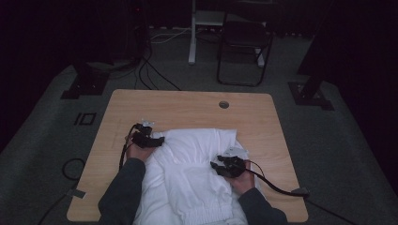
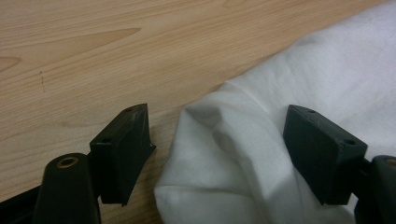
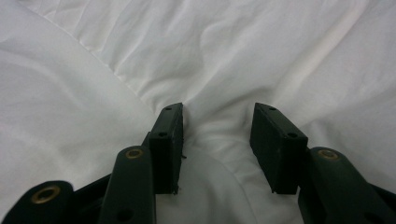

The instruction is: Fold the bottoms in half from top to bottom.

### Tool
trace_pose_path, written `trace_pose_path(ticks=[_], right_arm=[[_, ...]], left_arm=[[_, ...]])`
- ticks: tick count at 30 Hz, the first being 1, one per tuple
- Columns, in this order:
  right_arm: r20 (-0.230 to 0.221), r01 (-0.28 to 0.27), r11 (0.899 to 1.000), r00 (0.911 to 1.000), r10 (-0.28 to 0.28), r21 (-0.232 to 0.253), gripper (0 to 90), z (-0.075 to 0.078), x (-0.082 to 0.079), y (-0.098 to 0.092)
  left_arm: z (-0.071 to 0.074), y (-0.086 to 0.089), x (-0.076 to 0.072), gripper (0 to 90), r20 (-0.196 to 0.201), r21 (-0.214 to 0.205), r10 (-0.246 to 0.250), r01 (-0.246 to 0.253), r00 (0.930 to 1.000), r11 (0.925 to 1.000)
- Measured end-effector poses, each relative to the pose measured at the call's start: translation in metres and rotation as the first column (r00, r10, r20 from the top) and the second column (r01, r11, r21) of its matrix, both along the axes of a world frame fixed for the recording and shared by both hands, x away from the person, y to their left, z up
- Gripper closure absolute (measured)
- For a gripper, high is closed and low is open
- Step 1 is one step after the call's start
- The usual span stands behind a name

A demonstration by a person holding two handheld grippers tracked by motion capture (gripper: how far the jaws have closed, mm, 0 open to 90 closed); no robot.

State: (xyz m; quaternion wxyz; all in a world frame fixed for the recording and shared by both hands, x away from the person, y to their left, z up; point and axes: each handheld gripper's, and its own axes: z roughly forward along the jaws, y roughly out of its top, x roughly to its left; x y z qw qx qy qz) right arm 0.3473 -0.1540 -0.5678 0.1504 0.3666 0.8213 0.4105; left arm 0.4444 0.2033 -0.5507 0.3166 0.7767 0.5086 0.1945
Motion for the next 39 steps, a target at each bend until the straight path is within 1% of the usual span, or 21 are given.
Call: trace_pose_path(ticks=[1, 2, 3, 5, 6, 7, 11, 12, 13, 15, 17, 20, 22, 24, 26, 28, 30, 33, 34, 37, 39], right_arm=[[-0.046, -0.030, 1.000, 0.9985, 0.030, 0.002, 50.9, 0.005, 0.005, -0.002], [-0.056, -0.036, 0.999, 0.9978, 0.036, 0.004, 50.8, 0.008, 0.007, -0.004], [-0.045, -0.042, 0.999, 0.9981, 0.041, -0.002, 49.8, 0.014, 0.010, -0.006], [0.028, -0.015, 1.000, 0.9995, 0.016, -0.020, 46.6, 0.031, 0.018, -0.013], [0.028, -0.015, 1.000, 0.9995, 0.016, -0.020, 46.6, 0.031, 0.018, -0.013], [0.056, 0.021, 1.000, 0.9982, -0.021, -0.007, 41.1, 0.048, 0.033, -0.020], [0.108, 0.082, 0.996, 0.9911, -0.077, -0.043, 32.3, 0.064, 0.073, -0.029], [0.108, 0.082, 0.996, 0.9911, -0.077, -0.043, 32.3, 0.064, 0.073, -0.029], [0.062, 0.111, 0.993, 0.9922, -0.109, -0.037, 26.7, 0.062, 0.099, -0.034], [0.007, 0.129, 0.991, 0.9916, -0.129, -0.029, 23.2, 0.053, 0.115, -0.039], [-0.064, 0.136, 0.990, 0.9884, -0.137, -0.028, 22.4, 0.040, 0.129, -0.043], [-0.123, 0.129, 0.991, 0.9835, -0.132, -0.033, 22.0, 0.023, 0.137, -0.045], [-0.123, 0.133, 0.990, 0.9828, -0.137, -0.042, 25.7, 0.017, 0.138, -0.044], [-0.130, 0.127, 0.991, 0.9829, -0.130, -0.030, 33.1, 0.014, 0.137, -0.044], [-0.107, 0.128, 0.991, 0.9855, -0.132, -0.041, 35.7, 0.013, 0.134, -0.041], [-0.103, 0.116, 0.992, 0.9872, -0.121, -0.056, 41.9, 0.013, 0.132, -0.040], [-0.135, 0.095, 0.995, 0.9860, -0.098, -0.029, 57.1, 0.015, 0.131, -0.039], [-0.179, 0.067, 0.997, 0.9813, -0.070, -0.024, 79.5, 0.017, 0.129, -0.037], [-0.197, 0.066, 0.997, 0.9780, -0.070, -0.025, 83.4, 0.017, 0.130, -0.036], [-0.185, 0.070, 0.997, 0.9799, -0.076, -0.040, 85.9, 0.021, 0.129, -0.036], [-0.161, 0.095, 0.995, 0.9824, -0.094, -0.006, 86.2, 0.029, 0.128, -0.041]], left_arm=[[0.000, -0.001, 0.000, 26.2, 0.002, 0.001, -0.009, 0.009, 1.0000, 1.0000], [0.000, -0.001, 0.000, 27.3, 0.003, 0.001, -0.014, 0.014, 0.9999, 0.9999], [0.000, -0.001, 0.000, 27.8, 0.002, 0.002, -0.015, 0.015, 0.9999, 0.9999], [0.000, -0.001, 0.000, 28.0, 0.001, 0.003, -0.019, 0.019, 0.9998, 0.9998], [0.000, -0.001, 0.000, 28.0, 0.001, 0.003, -0.019, 0.019, 0.9998, 0.9998], [0.001, -0.002, 0.001, 28.1, -0.008, 0.005, -0.020, 0.020, 0.9998, 0.9998], [0.002, -0.003, 0.002, 28.3, -0.015, 0.010, -0.025, 0.025, 0.9996, 0.9996], [0.002, -0.003, 0.002, 28.3, -0.015, 0.010, -0.025, 0.025, 0.9996, 0.9996], [0.001, -0.003, 0.002, 28.4, -0.010, 0.007, -0.026, 0.026, 0.9996, 0.9996], [0.001, -0.002, 0.002, 28.4, -0.008, 0.006, -0.027, 0.027, 0.9996, 0.9996], [0.001, -0.002, 0.001, 28.4, -0.006, 0.004, -0.028, 0.028, 0.9996, 0.9996], [0.001, -0.002, 0.001, 28.9, -0.004, 0.001, -0.035, 0.035, 0.9994, 0.9994], [0.002, -0.002, 0.001, 32.9, -0.004, 0.000, -0.045, 0.045, 0.9990, 0.9990], [0.002, -0.003, 0.001, 34.6, -0.009, 0.000, -0.043, 0.043, 0.9990, 0.9991], [0.003, -0.004, 0.000, 39.0, -0.015, -0.005, -0.051, 0.051, 0.9986, 0.9987], [0.004, -0.004, 0.000, 43.2, -0.020, -0.010, -0.056, 0.056, 0.9982, 0.9984], [0.004, -0.005, -0.001, 53.3, -0.025, -0.026, -0.076, 0.075, 0.9968, 0.9968], [0.005, -0.005, -0.002, 71.8, -0.043, -0.071, -0.097, 0.094, 0.9943, 0.9930], [0.005, -0.005, -0.002, 76.0, -0.045, -0.076, -0.095, 0.092, 0.9944, 0.9929], [0.010, -0.002, -0.004, 82.7, -0.036, -0.084, -0.082, 0.079, 0.9960, 0.9934], [0.019, 0.005, -0.004, 83.7, -0.011, -0.129, -0.074, 0.072, 0.9972, 0.9890]])
